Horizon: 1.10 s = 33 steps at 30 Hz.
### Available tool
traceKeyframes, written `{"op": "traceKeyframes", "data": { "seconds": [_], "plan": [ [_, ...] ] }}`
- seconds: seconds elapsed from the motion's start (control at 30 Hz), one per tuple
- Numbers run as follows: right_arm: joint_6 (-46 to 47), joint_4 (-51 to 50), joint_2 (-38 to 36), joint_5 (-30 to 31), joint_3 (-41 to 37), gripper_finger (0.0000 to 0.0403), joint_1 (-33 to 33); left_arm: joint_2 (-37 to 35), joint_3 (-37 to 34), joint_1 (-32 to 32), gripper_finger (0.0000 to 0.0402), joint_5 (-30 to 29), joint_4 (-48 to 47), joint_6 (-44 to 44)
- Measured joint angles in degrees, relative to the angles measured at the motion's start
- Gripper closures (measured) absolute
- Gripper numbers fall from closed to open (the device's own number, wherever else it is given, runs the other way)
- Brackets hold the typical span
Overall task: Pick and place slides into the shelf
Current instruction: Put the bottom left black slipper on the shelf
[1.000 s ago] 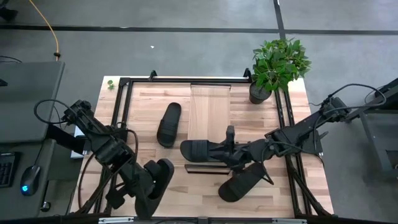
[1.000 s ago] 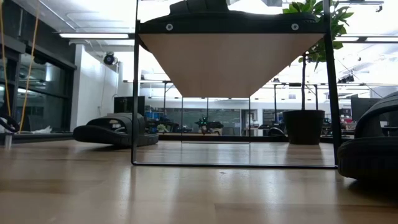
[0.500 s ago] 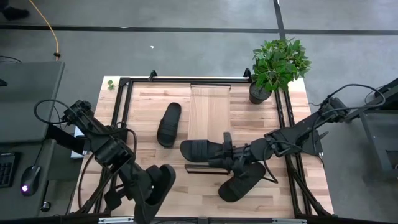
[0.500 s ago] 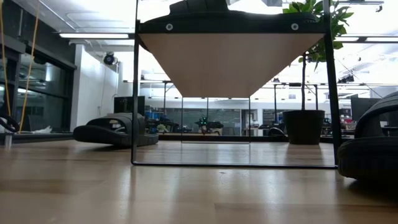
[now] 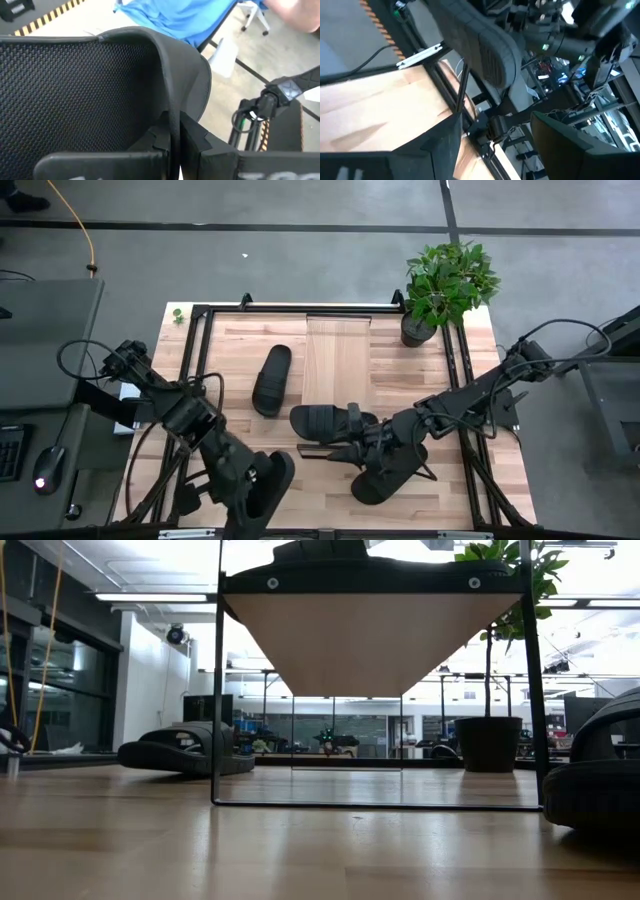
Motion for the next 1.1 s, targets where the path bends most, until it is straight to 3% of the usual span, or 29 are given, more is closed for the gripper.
{"op": "traceKeyframes", "data": {
  "seconds": [0.23, 0.43, 0.67, 1.1],
  "plan": [
    [-1.4, -0.9, 3.0, -0.8, 4.0, 0.0173, 0.0, 1.8, 0.0, 3.4, 0.0396, 7.2, 2.3, 3.2],
    [-1.3, -1.5, 4.6, -3.7, 6.1, 0.0174, -0.4, 3.8, 0.0, 3.6, 0.0396, 9.9, 2.0, 6.6],
    [-1.2, -1.6, 8.7, -6.9, 8.8, 0.0174, -0.4, 3.8, 0.0, 3.5, 0.0396, 10.4, 2.6, 8.5],
    [-2.6, -2.0, 13.8, -7.6, 14.8, 0.0174, -1.4, 3.8, 0.0, 3.5, 0.0396, 11.4, 2.7, 9.4]
  ]
}}
